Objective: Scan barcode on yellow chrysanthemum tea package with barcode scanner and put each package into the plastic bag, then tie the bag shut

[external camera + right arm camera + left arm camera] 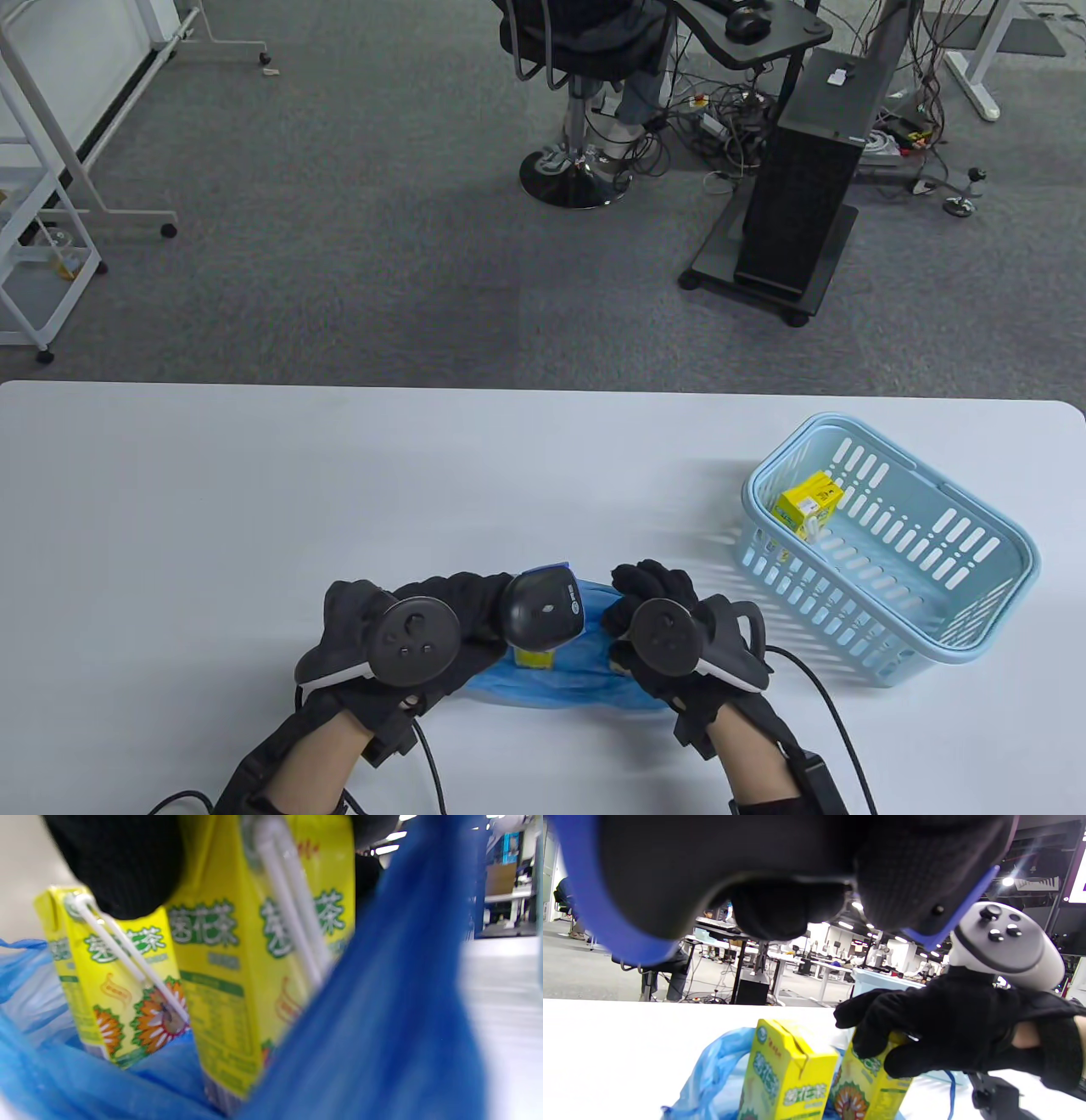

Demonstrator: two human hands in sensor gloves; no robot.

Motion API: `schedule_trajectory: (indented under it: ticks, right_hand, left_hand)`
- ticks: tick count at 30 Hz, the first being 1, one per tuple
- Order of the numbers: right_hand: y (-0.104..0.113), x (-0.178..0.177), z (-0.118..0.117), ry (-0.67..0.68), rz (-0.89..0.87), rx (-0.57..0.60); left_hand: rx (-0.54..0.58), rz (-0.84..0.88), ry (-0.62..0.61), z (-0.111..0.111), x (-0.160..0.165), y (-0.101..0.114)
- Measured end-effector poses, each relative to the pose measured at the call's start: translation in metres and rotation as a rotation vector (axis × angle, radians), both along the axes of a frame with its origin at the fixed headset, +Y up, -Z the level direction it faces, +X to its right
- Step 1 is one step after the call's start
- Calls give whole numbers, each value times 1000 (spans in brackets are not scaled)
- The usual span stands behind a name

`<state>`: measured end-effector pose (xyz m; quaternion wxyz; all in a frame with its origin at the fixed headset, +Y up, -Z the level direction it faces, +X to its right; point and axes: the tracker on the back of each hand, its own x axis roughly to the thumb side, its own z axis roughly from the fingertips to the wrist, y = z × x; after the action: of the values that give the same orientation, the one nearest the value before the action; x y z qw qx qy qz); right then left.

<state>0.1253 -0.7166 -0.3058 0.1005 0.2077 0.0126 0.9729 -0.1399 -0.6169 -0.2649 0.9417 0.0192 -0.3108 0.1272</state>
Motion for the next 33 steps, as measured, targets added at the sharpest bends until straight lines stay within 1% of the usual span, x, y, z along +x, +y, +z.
schedule_trajectory:
  ticks: [4,12,14,20,24,27,29,30,31,33]
  right_hand:
    - [4,2,1,-4,-11,21]
    - [26,18,1,-53,-58,28]
    - [34,24,2,-68,-87,41]
    - [67,48,10,-120,-174,100]
    - [86,58,18,-162,-166,123]
    - [101,65,21,-204,-191,141]
    - [106,67,19,-186,-226,122]
    - [108,68,16,-179,-229,90]
    - [110,68,13,-186,-216,77]
    - [122,74,3,-216,-131,75]
  left_hand:
    - [-1,-5,-1,0,0,-1]
    - [-1,-9,-2,0,1,-1]
    - [-2,-9,-2,0,1,-1]
    - [11,5,-4,3,0,5]
    - [19,15,-13,7,-1,9]
    - [28,27,-21,10,-1,14]
    - [35,39,-28,12,-2,17]
    - [36,45,-32,13,-2,19]
    - [36,47,-34,14,-2,20]
    - [39,50,-37,15,-2,21]
